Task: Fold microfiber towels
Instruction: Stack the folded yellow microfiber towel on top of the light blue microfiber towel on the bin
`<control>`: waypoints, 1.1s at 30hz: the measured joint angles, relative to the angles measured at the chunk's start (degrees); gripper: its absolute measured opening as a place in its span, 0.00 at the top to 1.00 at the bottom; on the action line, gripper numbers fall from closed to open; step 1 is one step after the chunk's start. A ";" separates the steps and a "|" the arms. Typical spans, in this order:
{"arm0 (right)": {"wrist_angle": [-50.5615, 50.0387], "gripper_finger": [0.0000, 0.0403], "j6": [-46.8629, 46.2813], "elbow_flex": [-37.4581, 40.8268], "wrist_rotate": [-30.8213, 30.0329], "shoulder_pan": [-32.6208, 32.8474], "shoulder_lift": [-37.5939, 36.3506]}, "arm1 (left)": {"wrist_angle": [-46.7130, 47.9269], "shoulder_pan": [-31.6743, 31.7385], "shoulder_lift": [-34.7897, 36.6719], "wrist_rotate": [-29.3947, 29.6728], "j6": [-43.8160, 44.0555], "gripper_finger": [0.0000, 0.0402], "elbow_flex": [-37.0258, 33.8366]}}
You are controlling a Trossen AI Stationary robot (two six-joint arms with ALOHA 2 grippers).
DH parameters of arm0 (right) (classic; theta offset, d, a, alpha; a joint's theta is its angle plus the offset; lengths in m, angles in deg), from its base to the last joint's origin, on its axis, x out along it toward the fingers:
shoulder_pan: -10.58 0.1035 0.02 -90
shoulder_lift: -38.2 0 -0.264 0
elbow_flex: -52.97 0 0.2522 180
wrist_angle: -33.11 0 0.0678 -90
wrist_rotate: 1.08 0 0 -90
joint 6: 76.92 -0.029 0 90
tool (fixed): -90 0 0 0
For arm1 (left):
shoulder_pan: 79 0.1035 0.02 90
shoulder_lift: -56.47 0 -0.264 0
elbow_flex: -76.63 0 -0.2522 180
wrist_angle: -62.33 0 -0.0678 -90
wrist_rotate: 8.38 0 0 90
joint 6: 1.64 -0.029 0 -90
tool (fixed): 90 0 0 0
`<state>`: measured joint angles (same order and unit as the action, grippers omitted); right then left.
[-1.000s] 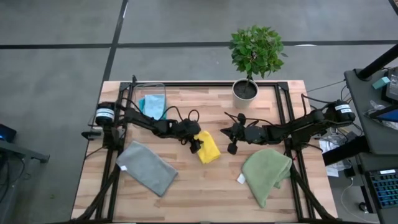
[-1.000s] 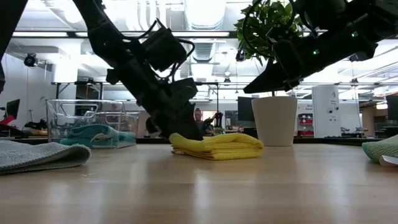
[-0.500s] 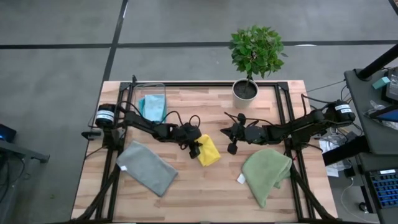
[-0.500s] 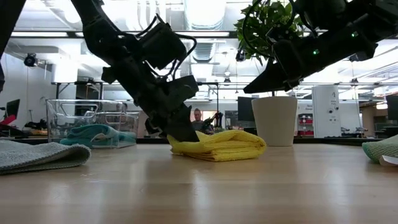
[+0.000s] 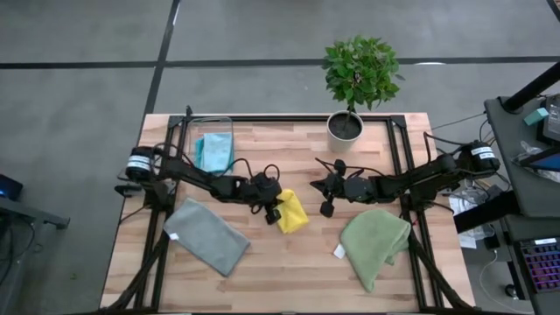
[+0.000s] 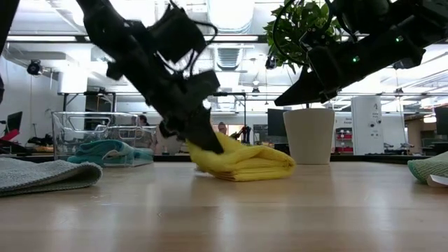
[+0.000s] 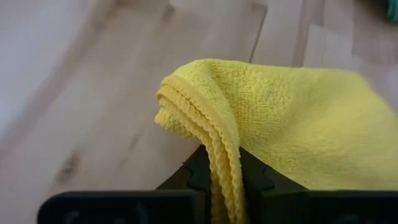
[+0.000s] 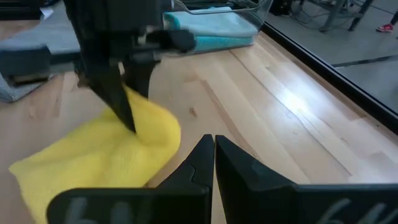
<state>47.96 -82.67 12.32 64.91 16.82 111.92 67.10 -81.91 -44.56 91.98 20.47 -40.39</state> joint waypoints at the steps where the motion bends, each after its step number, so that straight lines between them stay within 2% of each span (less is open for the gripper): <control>1: -0.08 0.98 0.00 0.00 0.00 0.00 0.00 | 0.52 -0.11 0.99 0.88 0.00 0.96 -0.01; 8: -0.22 0.98 -0.15 0.00 0.00 0.00 0.01 | 9.91 -0.56 9.87 7.17 -0.17 0.96 0.02; 12: -0.62 0.98 -0.15 0.00 0.00 0.00 0.02 | 18.74 -0.69 16.60 11.92 -0.09 0.96 0.56; 19: -0.85 0.98 -0.17 0.02 0.00 0.00 0.00 | 34.38 0.22 30.63 24.96 -0.06 0.96 1.87; 22: -0.92 0.98 -0.17 0.02 0.02 0.00 0.00 | 40.41 1.89 37.12 24.05 -4.61 0.96 1.87; 27: -1.28 0.98 -0.20 0.02 0.02 0.00 0.00 | 51.45 5.99 46.80 15.19 -15.58 0.96 4.40; 29: -0.88 0.98 -0.20 0.02 0.04 0.00 0.00 | 55.29 8.19 49.44 12.65 -17.17 0.96 6.78; 33: -0.66 0.98 -0.20 0.02 0.04 0.00 0.00 | 62.51 12.09 51.79 11.16 -20.16 0.96 11.77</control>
<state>47.30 -82.87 12.34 64.95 16.82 111.92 129.61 -69.82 7.23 103.15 0.31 -28.62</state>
